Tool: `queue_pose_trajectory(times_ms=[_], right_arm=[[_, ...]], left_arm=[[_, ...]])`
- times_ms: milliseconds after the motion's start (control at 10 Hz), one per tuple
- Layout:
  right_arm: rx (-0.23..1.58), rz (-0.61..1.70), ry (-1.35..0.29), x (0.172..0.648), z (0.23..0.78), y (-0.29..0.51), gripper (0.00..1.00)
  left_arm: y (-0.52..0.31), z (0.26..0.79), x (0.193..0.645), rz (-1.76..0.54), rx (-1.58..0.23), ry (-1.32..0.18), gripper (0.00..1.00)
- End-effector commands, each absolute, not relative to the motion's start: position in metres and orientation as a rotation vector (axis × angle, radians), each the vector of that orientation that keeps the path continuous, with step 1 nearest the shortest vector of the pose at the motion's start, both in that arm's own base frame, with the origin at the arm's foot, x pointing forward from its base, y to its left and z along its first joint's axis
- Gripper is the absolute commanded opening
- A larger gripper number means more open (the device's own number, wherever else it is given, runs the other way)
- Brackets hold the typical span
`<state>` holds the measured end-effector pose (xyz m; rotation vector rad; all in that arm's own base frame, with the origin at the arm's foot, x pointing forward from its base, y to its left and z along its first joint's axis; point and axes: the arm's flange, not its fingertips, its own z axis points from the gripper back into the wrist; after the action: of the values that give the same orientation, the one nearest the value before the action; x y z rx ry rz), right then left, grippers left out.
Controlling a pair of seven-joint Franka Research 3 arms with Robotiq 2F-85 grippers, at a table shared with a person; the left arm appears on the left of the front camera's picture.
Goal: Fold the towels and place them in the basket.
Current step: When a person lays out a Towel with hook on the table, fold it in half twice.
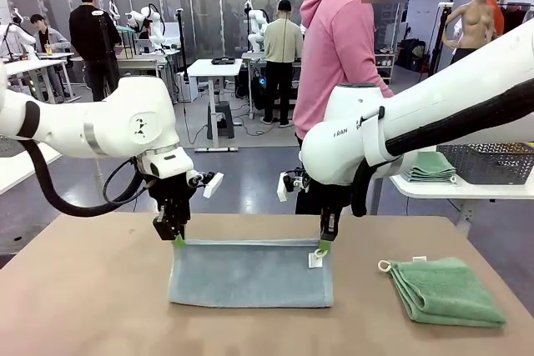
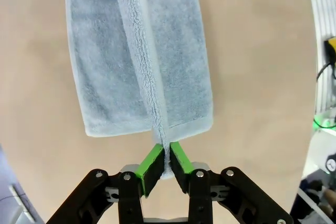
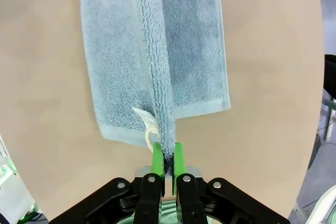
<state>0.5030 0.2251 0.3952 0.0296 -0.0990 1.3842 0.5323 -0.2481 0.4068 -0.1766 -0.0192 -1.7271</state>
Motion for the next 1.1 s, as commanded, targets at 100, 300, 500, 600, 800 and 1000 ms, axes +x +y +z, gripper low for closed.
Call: queue_pose_trajectory(times_ms=[100,300,500,600,800,1000], right_arm=[[0.025,1.438,-0.074,0.523,0.385,0.225,0.00],[0.041,1.441,-0.046,0.537,0.370,0.228,0.00],[0.031,1.433,-0.049,0.544,0.359,0.231,0.00],[0.023,1.427,-0.050,0.549,0.354,0.233,0.00],[0.033,1.412,-0.062,0.551,0.349,0.238,0.00],[0.015,1.380,-0.050,0.553,0.345,0.241,0.32]], left_arm=[[-0.254,0.393,0.563,-1.705,-0.219,0.044,0.00],[-0.256,0.379,0.574,-1.660,-0.244,0.051,0.00],[-0.259,0.366,0.581,-1.641,-0.225,0.024,0.00],[-0.259,0.361,0.587,-1.626,-0.220,-0.001,0.00],[-0.262,0.356,0.592,-1.604,-0.217,-0.014,0.00],[-0.264,0.354,0.593,-1.584,-0.203,-0.001,0.21]])
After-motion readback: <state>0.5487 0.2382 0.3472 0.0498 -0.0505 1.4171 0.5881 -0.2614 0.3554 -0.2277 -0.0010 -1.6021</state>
